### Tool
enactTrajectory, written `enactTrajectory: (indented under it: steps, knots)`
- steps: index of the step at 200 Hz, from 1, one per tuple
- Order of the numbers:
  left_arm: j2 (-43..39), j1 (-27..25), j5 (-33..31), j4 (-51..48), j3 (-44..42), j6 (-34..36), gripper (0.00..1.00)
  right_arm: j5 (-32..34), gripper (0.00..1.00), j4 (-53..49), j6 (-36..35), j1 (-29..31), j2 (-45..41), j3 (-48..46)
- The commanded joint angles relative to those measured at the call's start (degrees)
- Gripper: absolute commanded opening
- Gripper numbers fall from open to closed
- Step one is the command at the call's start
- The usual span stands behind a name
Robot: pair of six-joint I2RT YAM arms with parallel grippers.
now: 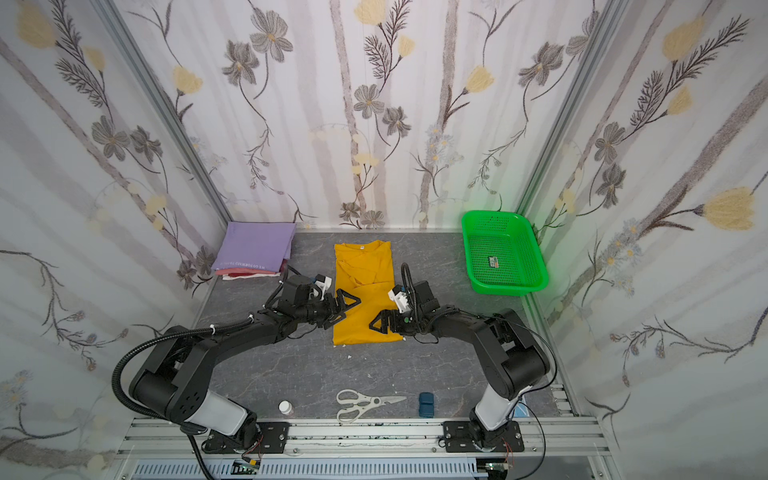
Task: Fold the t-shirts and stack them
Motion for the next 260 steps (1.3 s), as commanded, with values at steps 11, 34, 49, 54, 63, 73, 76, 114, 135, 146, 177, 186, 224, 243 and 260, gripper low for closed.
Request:
enactTrajectory:
  steps: [11,34,49,54,63,73,76,114,135,146,177,186,224,243,260]
  knots:
    - [0.24,-2.79,-4.03,7.21,-3.18,-6.59,1.00,4.58,1.00,5.24,7.26,1.65,-5.16,-3.74]
    - [-1.30,-5.39,-8.46,6.68,-6.21,-7.55,1.00,5.80,1.00,8.04,9.66,3.55,-6.15,-5.24]
    - [-1.86,-6.28,-10.24,5.12,-7.33,-7.15,1.00,6.01,1.00,9.28,10.51,4.36,-5.01,-5.70]
    - [-1.87,-6.37,-10.75,4.58,-7.71,-7.08,1.00,6.06,1.00,9.82,10.86,4.54,-4.33,-5.93]
    - [-1.95,-6.32,-11.47,4.32,-8.56,-7.06,1.00,6.25,1.00,10.75,11.32,4.58,-3.19,-6.43]
    - [-2.59,-6.41,-12.94,3.04,-9.52,-6.68,1.00,6.73,1.00,11.53,11.79,4.62,-2.18,-7.12]
    - [-2.89,-6.33,-13.35,2.66,-9.89,-6.55,1.00,6.99,1.00,11.61,11.75,4.60,-1.97,-7.16]
    - [-6.93,-6.23,-18.01,-4.63,-12.60,-3.12,1.00,10.10,1.00,10.66,12.28,4.30,-0.86,-9.66]
    - [-8.64,-5.90,-18.17,-7.49,-12.35,-0.84,1.00,10.02,1.00,10.29,12.12,4.22,-1.89,-10.65]
    - [-9.95,-5.82,-17.93,-9.57,-11.44,1.05,1.00,9.62,1.00,10.20,11.77,4.30,-3.26,-10.74]
    - [-15.23,-5.82,-16.91,-18.03,-7.20,7.49,1.00,11.05,1.00,3.22,9.38,4.04,-8.65,-8.84]
    - [-16.34,-5.83,-15.00,-18.79,-6.27,8.83,1.00,11.18,1.00,2.13,9.11,3.78,-10.49,-8.50]
    - [-17.26,-6.17,-8.83,-14.67,-6.88,6.94,1.00,11.92,1.00,-0.62,8.60,3.76,-12.46,-5.37]
    - [-14.58,-6.89,-7.31,-8.06,-9.55,3.99,0.96,10.96,1.00,1.19,9.25,3.65,-9.72,-4.79]
    - [-11.99,-7.36,-7.00,-3.29,-11.53,2.05,0.95,9.57,1.00,2.94,9.76,3.70,-7.49,-4.70]
